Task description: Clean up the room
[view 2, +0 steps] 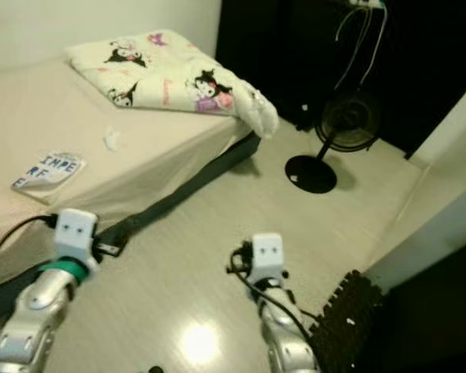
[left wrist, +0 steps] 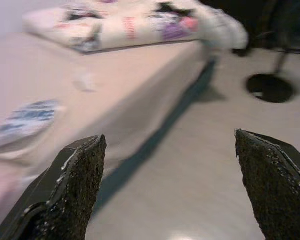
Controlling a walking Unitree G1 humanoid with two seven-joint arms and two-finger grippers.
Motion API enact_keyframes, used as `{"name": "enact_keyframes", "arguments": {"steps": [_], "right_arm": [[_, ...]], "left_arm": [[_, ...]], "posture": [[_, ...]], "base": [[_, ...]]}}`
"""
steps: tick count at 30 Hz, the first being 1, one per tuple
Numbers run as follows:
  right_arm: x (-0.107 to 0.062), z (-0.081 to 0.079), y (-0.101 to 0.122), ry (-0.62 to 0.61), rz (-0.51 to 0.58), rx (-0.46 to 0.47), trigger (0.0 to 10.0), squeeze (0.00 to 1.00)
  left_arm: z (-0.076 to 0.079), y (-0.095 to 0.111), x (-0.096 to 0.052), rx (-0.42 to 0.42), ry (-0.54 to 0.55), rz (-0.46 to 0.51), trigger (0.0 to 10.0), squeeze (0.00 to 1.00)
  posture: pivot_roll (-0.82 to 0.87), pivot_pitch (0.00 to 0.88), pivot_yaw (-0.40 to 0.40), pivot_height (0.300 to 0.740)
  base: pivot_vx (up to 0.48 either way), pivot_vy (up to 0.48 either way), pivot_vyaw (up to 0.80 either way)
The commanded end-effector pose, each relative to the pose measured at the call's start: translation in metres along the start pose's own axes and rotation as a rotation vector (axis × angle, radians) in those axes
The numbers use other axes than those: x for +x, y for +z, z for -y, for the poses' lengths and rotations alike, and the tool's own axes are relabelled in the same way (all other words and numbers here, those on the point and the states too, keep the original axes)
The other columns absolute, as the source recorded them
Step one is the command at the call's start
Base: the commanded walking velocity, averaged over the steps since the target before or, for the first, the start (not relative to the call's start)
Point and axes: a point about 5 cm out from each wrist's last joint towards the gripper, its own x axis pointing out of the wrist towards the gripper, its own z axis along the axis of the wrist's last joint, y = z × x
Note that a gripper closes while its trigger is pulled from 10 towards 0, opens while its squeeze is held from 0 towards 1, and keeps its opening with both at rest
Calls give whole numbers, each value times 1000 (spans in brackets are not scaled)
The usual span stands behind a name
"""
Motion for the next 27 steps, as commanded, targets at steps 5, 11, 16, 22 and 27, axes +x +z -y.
{"name": "enact_keyframes", "arguments": {"steps": [5, 11, 16, 22, 27], "right_arm": [[-5, 8, -8, -25, -28, -12, 10000, 0], [-7, 12, -7, -43, -25, -22, 10000, 0], [-7, 11, -8, -35, -33, -11, 10000, 0], [-5, 10, -9, -56, -39, 17, 10000, 0], [-5, 9, -18, -66, -95, 22, 10000, 0]], "left_arm": [[6, -6, -2, 11, -21, -26, 10000, 0], [6, -6, -2, 17, -23, -31, 10000, 0], [7, -6, -2, 37, -29, -35, 10000, 0], [7, -5, -2, 19, -24, -28, 10000, 0], [8, -1, 2, 3, -19, -24, 10000, 0]], "posture": [[141, 0, -38, 740], [137, 4, -36, 740], [137, 4, -36, 740], [140, 4, -38, 740], [140, 1, -38, 740]], "base": [[0, 0, 800], [0, 0, 800], [0, 0, 800], [0, 0, 800], [0, 0, 407]]}}
